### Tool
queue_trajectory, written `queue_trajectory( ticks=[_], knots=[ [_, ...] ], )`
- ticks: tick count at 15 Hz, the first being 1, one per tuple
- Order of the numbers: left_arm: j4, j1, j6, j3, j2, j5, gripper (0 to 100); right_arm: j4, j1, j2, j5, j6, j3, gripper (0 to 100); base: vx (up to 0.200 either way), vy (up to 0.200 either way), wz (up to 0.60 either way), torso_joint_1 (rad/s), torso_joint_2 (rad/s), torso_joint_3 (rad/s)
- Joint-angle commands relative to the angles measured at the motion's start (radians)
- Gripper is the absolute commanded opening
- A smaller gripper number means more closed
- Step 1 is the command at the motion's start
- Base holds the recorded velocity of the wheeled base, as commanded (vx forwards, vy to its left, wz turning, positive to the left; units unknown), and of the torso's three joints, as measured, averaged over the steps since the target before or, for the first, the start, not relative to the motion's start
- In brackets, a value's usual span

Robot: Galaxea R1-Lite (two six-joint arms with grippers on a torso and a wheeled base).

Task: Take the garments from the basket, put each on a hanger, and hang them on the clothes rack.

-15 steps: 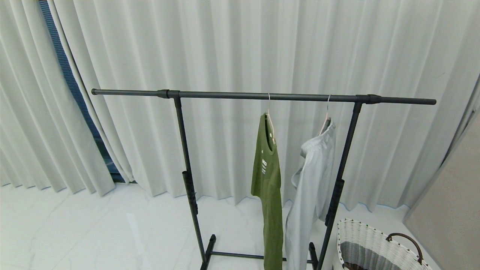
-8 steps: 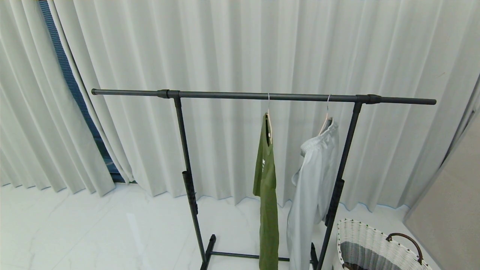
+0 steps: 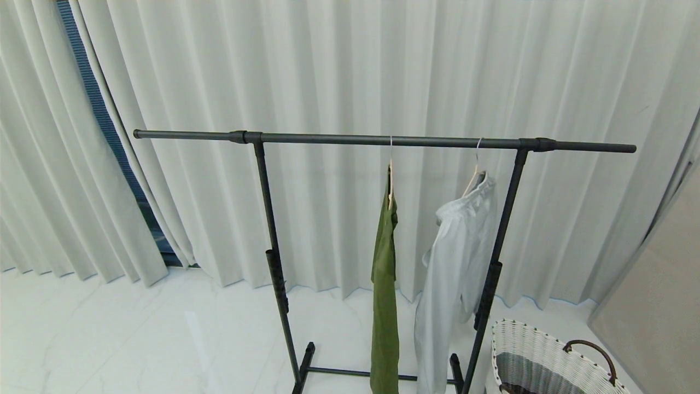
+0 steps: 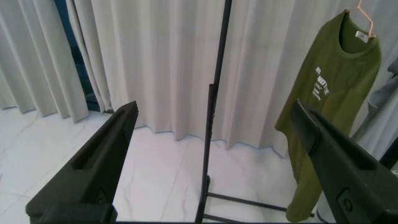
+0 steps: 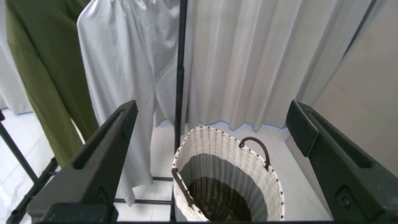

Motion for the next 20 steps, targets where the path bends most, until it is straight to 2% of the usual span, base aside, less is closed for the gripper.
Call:
queue_trajectory(
  ticks=[1, 20],
  knots=[
    [0.000, 0.000, 0.000, 0.000, 0.000, 0.000, 100, 0.000, -0.001, 0.000, 0.001, 0.001, 0.000, 100, 0.000, 0.000, 0.00, 0.000, 0.00, 0.000],
    [-0.002, 0.000, 0.000, 0.000, 0.000, 0.000, 100, 0.000, 0.000, 0.000, 0.001, 0.000, 0.000, 100, 0.000, 0.000, 0.00, 0.000, 0.00, 0.000]
  ],
)
